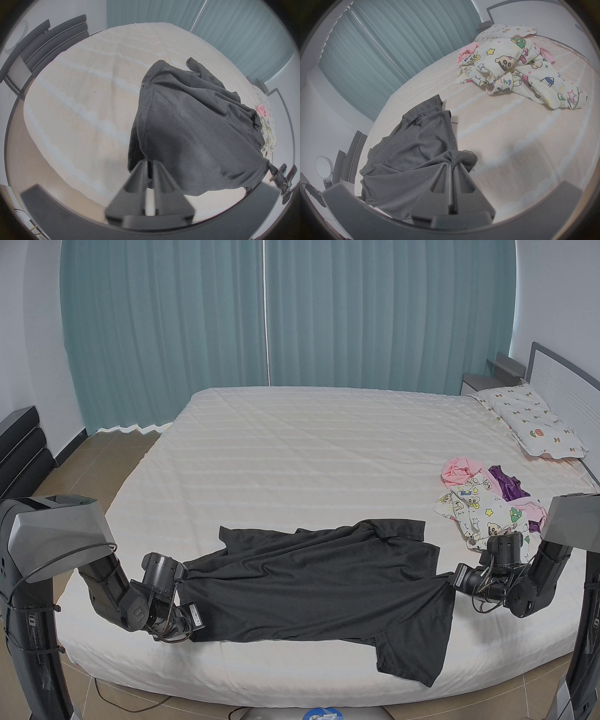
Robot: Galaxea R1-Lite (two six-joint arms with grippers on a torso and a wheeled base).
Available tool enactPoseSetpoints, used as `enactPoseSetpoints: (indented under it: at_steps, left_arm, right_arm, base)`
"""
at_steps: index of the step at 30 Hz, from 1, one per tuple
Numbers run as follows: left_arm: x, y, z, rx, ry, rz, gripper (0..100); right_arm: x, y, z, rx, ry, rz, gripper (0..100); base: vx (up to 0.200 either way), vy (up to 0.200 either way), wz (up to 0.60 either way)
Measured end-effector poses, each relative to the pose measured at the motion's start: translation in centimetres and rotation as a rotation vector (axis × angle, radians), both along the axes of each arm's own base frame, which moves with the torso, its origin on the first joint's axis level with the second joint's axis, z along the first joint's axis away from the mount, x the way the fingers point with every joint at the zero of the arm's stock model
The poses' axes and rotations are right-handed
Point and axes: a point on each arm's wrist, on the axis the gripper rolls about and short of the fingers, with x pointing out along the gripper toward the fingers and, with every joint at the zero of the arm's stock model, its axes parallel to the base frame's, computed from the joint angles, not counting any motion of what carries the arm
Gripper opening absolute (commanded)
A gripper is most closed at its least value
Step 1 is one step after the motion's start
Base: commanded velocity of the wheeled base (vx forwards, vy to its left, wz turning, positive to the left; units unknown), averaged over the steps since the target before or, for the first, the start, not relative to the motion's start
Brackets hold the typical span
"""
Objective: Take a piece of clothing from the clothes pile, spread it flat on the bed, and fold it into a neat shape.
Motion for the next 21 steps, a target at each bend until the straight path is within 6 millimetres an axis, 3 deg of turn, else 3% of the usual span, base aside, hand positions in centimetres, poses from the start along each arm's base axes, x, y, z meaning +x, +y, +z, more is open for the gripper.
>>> enactPoseSetpoints:
  at_steps: [6,13,14,21]
  left_arm:
    - [-1.0,0.5,-0.1,0.019,0.087,0.009,0]
    - [-1.6,2.1,1.6,0.021,0.126,0.033,0]
    - [-1.6,2.3,1.7,0.022,0.127,0.036,0]
    - [-1.4,2.8,2.3,-0.006,0.123,0.035,0]
  right_arm:
    - [0.3,-0.2,0.1,0.0,-0.006,-0.005,0]
    - [0.2,-0.3,0.0,-0.002,-0.004,-0.006,0]
    - [0.2,-0.3,0.0,-0.003,-0.005,-0.006,100]
    - [0.3,-0.2,-0.5,-0.001,-0.001,-0.007,100]
  base:
    - [0.0,0.0,0.0]
    - [0.0,0.0,0.0]
    - [0.0,0.0,0.0]
    - [0.0,0.0,0.0]
